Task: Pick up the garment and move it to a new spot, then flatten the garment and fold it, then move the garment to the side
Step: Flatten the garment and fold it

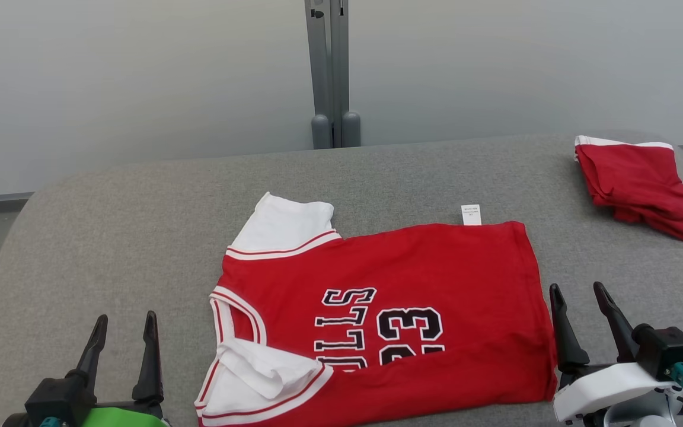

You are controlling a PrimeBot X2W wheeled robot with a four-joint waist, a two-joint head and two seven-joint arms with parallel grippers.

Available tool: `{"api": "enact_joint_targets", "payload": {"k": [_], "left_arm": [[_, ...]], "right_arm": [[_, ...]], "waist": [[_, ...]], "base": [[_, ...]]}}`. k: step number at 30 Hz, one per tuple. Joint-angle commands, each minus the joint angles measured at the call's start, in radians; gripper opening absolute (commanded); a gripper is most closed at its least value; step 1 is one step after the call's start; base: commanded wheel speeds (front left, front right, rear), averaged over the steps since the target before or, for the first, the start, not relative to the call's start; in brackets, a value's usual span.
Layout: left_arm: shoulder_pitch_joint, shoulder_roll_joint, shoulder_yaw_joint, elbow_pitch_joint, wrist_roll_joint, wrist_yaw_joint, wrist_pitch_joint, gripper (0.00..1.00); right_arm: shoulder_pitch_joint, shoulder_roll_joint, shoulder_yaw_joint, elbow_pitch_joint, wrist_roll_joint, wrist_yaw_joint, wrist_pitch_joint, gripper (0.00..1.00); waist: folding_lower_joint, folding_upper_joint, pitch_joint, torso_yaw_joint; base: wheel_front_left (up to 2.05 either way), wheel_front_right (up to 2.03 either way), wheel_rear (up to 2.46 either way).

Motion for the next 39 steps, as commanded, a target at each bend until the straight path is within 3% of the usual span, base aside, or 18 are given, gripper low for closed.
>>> {"api": "enact_joint_targets", "payload": {"k": [1, 26, 32, 39], "left_arm": [[0.011, -0.003, 0.003, 0.003, 0.011, -0.005, 0.0, 1.0], [0.001, -0.009, 0.029, 0.008, 0.056, -0.013, 0.0, 1.0], [-0.104, 0.033, 0.016, 0.02, 0.061, -0.021, 0.016, 1.0], [-0.346, 0.093, -0.052, 0.068, 0.048, -0.038, 0.078, 1.0]], "right_arm": [[0.013, -0.003, -0.001, 0.006, -0.006, -0.002, -0.003, 1.0], [-0.005, 0.005, -0.008, 0.021, -0.013, -0.002, -0.003, 1.0], [-0.1, -0.017, 0.014, 0.037, -0.032, -0.002, -0.003, 1.0], [-0.299, -0.088, 0.063, 0.103, -0.053, -0.002, 0.047, 1.0]], "waist": [[0.0, 0.0, -0.002, 0.001], [0.0, 0.0, -0.002, -0.002], [0.0, 0.0, 0.025, -0.015], [0.0, 0.0, 0.086, -0.021]], "base": [[0.0, 0.0, 0.0], [0.0, 0.0, 0.0], [0.0, 0.0, 0.0], [0.0, 0.0, 0.0]]}}
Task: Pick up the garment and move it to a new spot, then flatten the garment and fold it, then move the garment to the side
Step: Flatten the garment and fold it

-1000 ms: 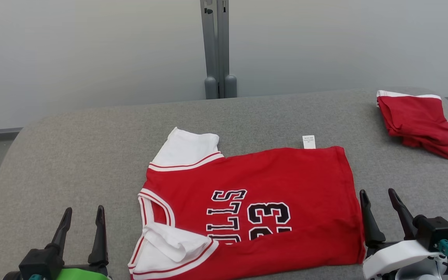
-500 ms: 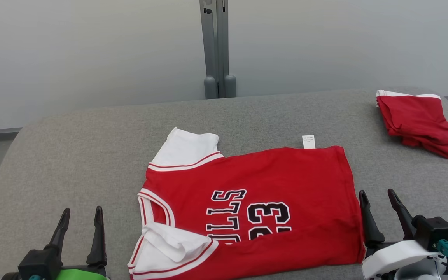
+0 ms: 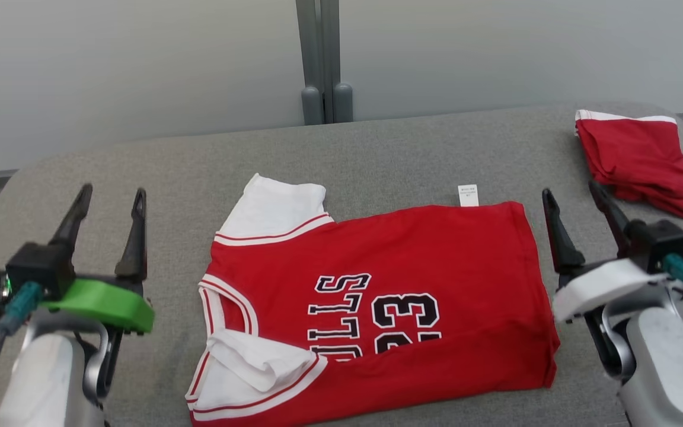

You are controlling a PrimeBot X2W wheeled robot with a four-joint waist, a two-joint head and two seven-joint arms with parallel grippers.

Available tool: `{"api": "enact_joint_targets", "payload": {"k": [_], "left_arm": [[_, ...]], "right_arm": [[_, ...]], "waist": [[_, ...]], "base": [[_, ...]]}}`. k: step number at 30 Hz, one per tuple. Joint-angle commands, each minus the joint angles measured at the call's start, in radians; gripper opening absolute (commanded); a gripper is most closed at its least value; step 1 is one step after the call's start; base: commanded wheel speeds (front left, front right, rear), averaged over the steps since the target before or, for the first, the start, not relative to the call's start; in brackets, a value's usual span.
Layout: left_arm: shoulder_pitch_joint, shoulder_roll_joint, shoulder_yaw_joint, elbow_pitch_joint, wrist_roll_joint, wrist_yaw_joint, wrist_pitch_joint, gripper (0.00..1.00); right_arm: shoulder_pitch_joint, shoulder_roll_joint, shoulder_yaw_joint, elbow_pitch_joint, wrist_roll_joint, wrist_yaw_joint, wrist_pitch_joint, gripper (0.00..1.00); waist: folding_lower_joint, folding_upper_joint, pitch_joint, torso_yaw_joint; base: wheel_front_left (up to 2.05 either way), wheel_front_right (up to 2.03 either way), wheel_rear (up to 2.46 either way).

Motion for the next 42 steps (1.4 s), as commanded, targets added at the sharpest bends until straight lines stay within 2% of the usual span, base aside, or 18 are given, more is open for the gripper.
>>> {"api": "enact_joint_targets", "payload": {"k": [1, 5, 14, 19, 21, 29, 37, 42], "left_arm": [[-0.053, 0.016, -0.016, 0.021, -0.008, -0.005, 0.013, 1.0], [-0.203, 0.037, -0.074, 0.072, -0.045, -0.008, 0.046, 1.0], [-0.487, 0.095, -0.279, 0.248, -0.179, -0.009, 0.078, 1.0], [-0.618, 0.103, -0.405, 0.37, -0.275, -0.008, 0.096, 1.0], [-0.648, 0.095, -0.432, 0.416, -0.346, -0.008, 0.119, 1.0], [-0.762, 0.134, -0.582, 0.534, -0.463, -0.009, 0.138, 1.0], [-0.814, 0.164, -0.7, 0.63, -0.547, -0.008, 0.166, 1.0], [-0.841, 0.162, -0.75, 0.687, -0.592, -0.009, 0.175, 1.0]], "right_arm": [[-0.047, -0.018, 0.009, 0.02, -0.008, -0.002, 0.018, 1.0], [-0.18, -0.052, 0.029, 0.079, -0.02, -0.002, 0.067, 1.0], [-0.402, -0.072, 0.093, 0.256, -0.006, -0.002, 0.12, 1.0], [-0.506, -0.072, 0.124, 0.37, -0.001, -0.002, 0.128, 1.0], [-0.541, -0.058, 0.144, 0.407, 0.002, -0.002, 0.12, 1.0], [-0.617, -0.025, 0.212, 0.549, 0.046, -0.002, 0.121, 1.0], [-0.685, 0.018, 0.286, 0.641, 0.107, -0.002, 0.119, 1.0], [-0.719, 0.042, 0.331, 0.675, 0.15, -0.002, 0.112, 1.0]], "waist": [[0.0, 0.0, 0.037, -0.007], [0.0, 0.0, 0.124, -0.019], [0.0, 0.0, 0.295, -0.047], [0.0, 0.0, 0.37, -0.059], [0.0, 0.0, 0.389, -0.072], [0.0, 0.0, 0.438, -0.107], [0.0, 0.0, 0.484, -0.132], [0.0, 0.0, 0.508, -0.141]], "base": [[0.0, 0.0, 0.0], [0.0, 0.0, 0.0], [0.0, 0.0, 0.0], [0.0, 0.0, 0.0], [0.0, 0.0, 0.0], [0.0, 0.0, 0.0], [0.0, 0.0, 0.0], [0.0, 0.0, 0.0]]}}
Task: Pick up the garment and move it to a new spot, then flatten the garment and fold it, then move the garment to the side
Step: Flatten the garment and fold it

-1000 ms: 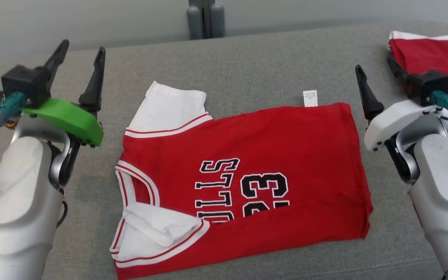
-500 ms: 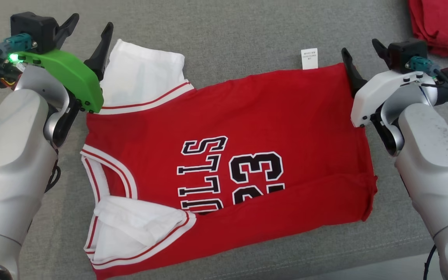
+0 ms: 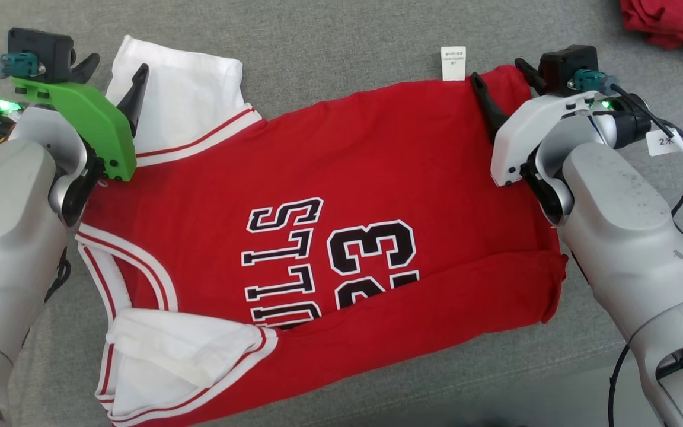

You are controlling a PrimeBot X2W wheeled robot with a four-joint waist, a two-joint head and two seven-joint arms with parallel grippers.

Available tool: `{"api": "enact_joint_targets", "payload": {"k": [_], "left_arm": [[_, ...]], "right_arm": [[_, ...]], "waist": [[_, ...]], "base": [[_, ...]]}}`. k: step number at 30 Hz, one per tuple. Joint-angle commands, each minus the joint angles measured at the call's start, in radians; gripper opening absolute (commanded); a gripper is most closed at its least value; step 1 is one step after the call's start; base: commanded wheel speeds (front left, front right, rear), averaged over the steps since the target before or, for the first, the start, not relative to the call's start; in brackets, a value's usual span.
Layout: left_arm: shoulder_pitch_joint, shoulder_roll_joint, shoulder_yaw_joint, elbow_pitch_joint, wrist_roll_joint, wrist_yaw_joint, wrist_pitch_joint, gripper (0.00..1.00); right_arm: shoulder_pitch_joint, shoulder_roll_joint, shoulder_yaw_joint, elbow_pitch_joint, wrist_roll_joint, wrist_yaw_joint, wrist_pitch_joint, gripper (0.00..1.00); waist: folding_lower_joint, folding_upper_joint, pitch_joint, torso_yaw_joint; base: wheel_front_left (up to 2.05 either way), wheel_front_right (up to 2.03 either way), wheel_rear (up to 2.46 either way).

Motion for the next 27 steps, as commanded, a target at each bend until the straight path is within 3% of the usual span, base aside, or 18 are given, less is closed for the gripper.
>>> {"api": "enact_joint_targets", "payload": {"k": [1, 12, 13, 14, 15, 17, 27], "left_arm": [[-0.028, 0.005, -0.008, 0.006, -0.019, -0.003, -0.011, 1.0], [-0.075, -0.028, -0.069, 0.095, -0.113, -0.003, 0.002, 1.0], [-0.073, -0.031, -0.075, 0.097, -0.12, -0.003, 0.005, 0.42], [-0.072, -0.033, -0.083, 0.098, -0.13, -0.003, 0.003, 0.0], [-0.072, -0.032, -0.089, 0.097, -0.135, -0.003, 0.0, 0.0], [-0.074, -0.028, -0.095, 0.086, -0.15, -0.003, -0.023, 0.0], [-0.068, -0.023, -0.106, 0.009, -0.236, -0.003, -0.185, 0.0]], "right_arm": [[-0.015, 0.003, 0.01, 0.009, 0.013, -0.002, -0.007, 1.0], [-0.044, 0.018, 0.111, 0.032, 0.099, -0.002, 0.021, 1.0], [-0.043, 0.018, 0.119, 0.031, 0.108, -0.002, 0.025, 1.0], [-0.043, 0.015, 0.13, 0.028, 0.114, -0.002, 0.032, 0.75], [-0.043, 0.012, 0.14, 0.024, 0.117, -0.002, 0.034, 0.47], [-0.045, 0.006, 0.151, 0.012, 0.135, -0.002, 0.029, 0.0], [-0.059, -0.044, 0.147, 0.03, 0.141, -0.002, -0.084, 0.0]], "waist": [[-0.0002, 0.0, 0.014, -0.011], [-0.0002, 0.0, 0.036, -0.035], [-0.0002, 0.0, 0.036, -0.035], [-0.0002, 0.0, 0.035, -0.033], [-0.0002, 0.0, 0.033, -0.031], [-0.0002, 0.0, 0.028, -0.023], [-0.0002, 0.0, -0.036, 0.043]], "base": [[0.0, 0.0, 0.0], [0.0, 0.0, 0.0], [0.0, 0.0, 0.0], [0.0, 0.0, 0.0], [0.0, 0.0, 0.0], [0.0, 0.0, 0.0], [0.0, 0.0, 0.0]]}}
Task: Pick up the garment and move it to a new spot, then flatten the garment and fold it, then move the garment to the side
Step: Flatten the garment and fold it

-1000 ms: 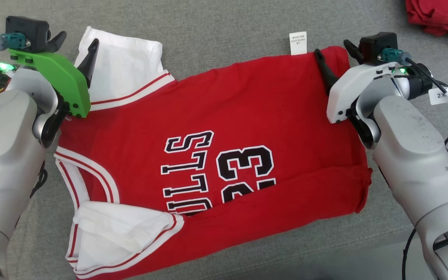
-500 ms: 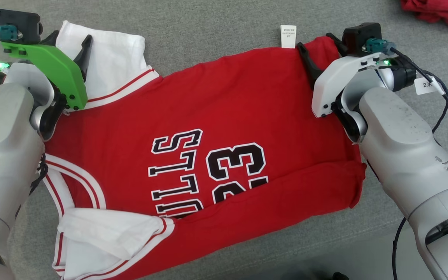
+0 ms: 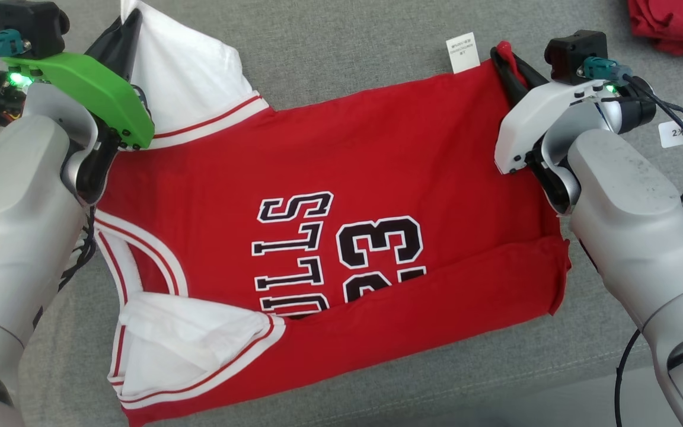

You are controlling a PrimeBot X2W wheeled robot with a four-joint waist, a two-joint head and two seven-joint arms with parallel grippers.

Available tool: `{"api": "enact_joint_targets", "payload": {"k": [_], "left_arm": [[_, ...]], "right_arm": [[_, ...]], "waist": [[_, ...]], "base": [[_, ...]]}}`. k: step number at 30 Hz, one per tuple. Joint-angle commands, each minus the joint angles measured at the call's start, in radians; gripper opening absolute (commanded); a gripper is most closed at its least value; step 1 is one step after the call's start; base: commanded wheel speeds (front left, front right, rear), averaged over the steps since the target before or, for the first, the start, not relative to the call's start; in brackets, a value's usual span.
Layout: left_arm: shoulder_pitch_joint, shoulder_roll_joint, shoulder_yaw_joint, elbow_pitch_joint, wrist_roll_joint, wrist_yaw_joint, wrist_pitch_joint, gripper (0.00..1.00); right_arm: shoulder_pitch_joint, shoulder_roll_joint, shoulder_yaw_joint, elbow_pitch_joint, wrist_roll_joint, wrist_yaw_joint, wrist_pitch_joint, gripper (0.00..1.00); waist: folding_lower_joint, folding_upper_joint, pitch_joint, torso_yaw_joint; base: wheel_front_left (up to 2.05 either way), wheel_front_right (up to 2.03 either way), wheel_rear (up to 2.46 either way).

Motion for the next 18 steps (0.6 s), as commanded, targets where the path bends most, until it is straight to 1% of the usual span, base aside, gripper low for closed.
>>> {"api": "enact_joint_targets", "payload": {"k": [1, 4, 7, 10, 13, 18], "left_arm": [[0.016, 0.007, -0.003, -0.016, -0.012, -0.003, -0.022, 0.0], [0.049, 0.009, -0.005, -0.056, -0.034, -0.003, -0.052, 0.0], [0.085, 0.016, -0.015, -0.103, -0.029, -0.003, -0.071, 0.0], [0.131, 0.026, -0.002, -0.145, -0.007, -0.003, -0.08, 0.0], [0.196, 0.037, 0.08, -0.219, 0.04, 0.01, -0.079, 0.0], [0.373, 0.03, 0.221, -0.386, 0.136, 0.056, -0.079, 0.0]], "right_arm": [[0.01, -0.007, -0.002, 0.008, 0.0, -0.002, -0.018, 0.0], [0.042, -0.008, -0.002, 0.021, 0.007, -0.002, -0.042, 0.0], [0.073, -0.019, -0.007, 0.02, 0.013, -0.002, -0.065, 0.0], [0.118, -0.031, -0.021, 0.002, 0.019, -0.002, -0.079, 0.0], [0.169, -0.046, -0.044, -0.025, 0.013, -0.002, -0.086, 0.0], [0.279, -0.075, -0.126, -0.135, -0.023, -0.002, -0.085, 0.0]], "waist": [[0.0, 0.0, -0.037, 0.031], [0.0, 0.0, -0.069, 0.052], [0.0, 0.0, -0.096, 0.074], [0.0, 0.0, -0.119, 0.09], [0.0, 0.0, -0.139, 0.102], [0.0, 0.0, -0.17, 0.119]], "base": [[0.0, 0.0, 0.0], [0.0, 0.0, 0.0], [0.0, 0.0, 0.0], [0.0, 0.0, 0.0], [0.0, 0.0, 0.0], [0.0, 0.0, 0.0]]}}
